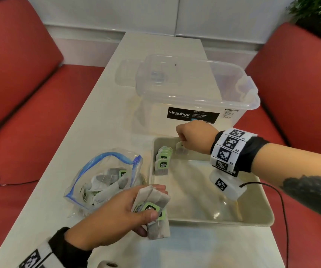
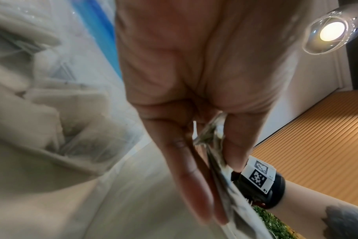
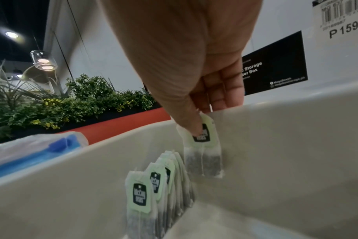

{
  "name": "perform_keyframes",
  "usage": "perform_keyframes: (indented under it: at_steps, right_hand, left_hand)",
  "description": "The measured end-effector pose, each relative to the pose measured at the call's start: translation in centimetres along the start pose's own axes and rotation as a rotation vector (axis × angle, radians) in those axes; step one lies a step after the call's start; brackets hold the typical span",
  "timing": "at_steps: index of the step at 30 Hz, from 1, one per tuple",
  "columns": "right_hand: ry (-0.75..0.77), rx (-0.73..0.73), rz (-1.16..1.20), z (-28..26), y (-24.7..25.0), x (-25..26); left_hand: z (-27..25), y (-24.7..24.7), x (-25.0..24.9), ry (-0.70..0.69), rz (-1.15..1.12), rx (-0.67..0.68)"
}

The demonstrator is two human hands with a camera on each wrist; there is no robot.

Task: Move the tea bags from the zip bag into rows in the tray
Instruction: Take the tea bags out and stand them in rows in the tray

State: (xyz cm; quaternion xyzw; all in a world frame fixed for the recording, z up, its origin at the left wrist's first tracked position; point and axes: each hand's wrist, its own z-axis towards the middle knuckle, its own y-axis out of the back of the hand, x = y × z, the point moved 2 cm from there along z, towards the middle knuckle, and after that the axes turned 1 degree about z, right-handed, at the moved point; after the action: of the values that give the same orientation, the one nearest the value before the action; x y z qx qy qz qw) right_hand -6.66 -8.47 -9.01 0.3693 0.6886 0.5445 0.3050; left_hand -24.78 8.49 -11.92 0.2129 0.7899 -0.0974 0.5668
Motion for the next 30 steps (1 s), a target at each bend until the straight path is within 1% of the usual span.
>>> perform_keyframes:
  at_steps: [6,13,24,30]
  right_hand:
    - [0.012,-0.012,0.06,0.4,-1.2,-0.3]
    - [0.012,0.045,0.004,1.2,-2.5,-0.3]
    - [0.015,0.003,-0.054,1.8,-2.8,0.1]
    - [0.018,0.017,-0.076,1.9,-2.9,0.0]
  left_hand:
    - [0.0,0.0,0.3,0.014,0.01,-0.01]
    - [0.2,-0.1,0.5,0.021,-0.002,-0.024]
    - [0.3,0.0,0.7,0.019,-0.02,-0.021]
    - [0.3,0.0,0.8,0.001,-0.02,-0.021]
